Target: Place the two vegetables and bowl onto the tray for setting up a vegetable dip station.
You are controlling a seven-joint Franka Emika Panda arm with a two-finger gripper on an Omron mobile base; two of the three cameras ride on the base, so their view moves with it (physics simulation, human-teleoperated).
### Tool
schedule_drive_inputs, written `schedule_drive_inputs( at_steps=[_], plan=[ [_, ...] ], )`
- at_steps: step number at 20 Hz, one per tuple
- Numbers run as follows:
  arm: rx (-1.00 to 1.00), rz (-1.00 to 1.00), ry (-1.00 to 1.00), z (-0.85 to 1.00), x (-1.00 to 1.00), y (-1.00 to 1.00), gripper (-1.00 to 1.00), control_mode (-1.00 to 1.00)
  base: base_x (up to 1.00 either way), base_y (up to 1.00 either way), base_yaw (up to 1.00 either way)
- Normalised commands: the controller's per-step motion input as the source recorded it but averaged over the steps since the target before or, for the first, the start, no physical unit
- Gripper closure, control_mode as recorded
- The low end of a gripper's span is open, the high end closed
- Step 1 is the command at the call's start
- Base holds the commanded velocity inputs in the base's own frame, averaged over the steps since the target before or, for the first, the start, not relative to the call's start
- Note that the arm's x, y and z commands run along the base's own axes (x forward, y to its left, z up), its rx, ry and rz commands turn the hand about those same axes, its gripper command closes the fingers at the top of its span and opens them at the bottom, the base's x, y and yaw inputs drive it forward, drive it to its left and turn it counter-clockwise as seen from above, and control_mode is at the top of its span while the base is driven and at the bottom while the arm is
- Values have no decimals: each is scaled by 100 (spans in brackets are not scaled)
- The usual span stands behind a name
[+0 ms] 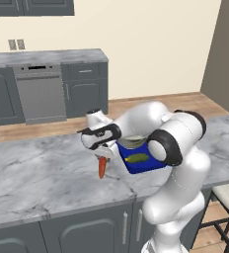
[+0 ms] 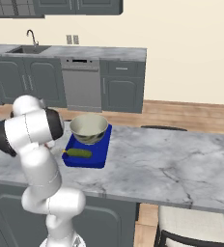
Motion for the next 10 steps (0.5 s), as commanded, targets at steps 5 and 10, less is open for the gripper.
schedule_drive_inputs(
  at_steps=[5,10],
  plan=[
    [0,14,-7,23,-33,-1,100,-100,0,0,0],
    [0,1,0,21,-32,-2,100,-100,0,0,0]
  ],
)
